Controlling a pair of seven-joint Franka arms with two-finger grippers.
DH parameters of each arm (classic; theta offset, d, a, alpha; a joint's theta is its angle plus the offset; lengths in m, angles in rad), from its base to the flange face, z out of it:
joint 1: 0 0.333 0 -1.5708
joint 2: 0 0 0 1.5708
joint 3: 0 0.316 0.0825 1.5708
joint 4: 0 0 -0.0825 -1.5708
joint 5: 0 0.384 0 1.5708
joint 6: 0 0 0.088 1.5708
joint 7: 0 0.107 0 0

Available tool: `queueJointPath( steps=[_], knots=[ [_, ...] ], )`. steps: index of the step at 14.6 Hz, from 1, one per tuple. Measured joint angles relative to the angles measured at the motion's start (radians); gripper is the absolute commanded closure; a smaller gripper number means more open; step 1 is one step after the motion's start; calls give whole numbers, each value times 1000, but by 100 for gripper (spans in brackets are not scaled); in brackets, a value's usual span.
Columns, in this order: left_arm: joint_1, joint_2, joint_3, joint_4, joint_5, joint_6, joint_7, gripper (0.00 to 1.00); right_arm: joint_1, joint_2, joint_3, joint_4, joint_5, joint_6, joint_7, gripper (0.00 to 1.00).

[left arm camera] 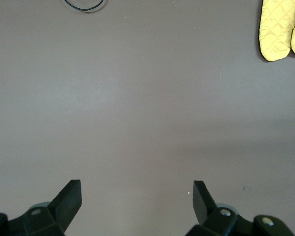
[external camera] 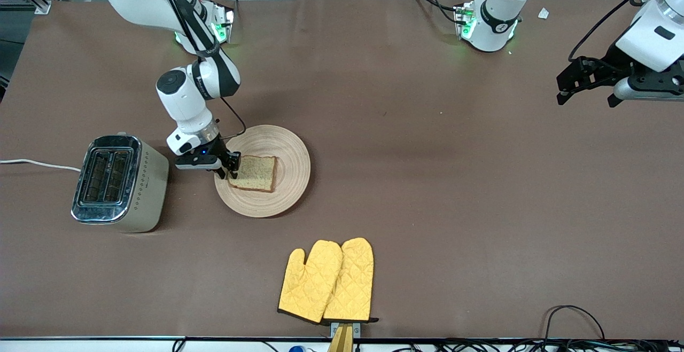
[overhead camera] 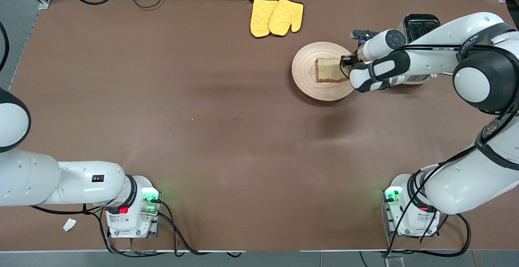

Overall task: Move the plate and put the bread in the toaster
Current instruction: 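Lower the right gripper onto the bread slice and close on it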

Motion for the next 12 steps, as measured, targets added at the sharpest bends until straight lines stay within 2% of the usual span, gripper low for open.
queueJointPath(
  steps=[4,9,12],
  knots=[
    [0,0,0,0,0,0,0,0,0,0,0,-1,0,7,0,66],
    [0,0,0,0,0,0,1,0,0,14,0,-38,0,111,-1,66],
    [0,0,0,0,0,0,1,0,1,17,1,-42,0,127,-1,66]
  ],
)
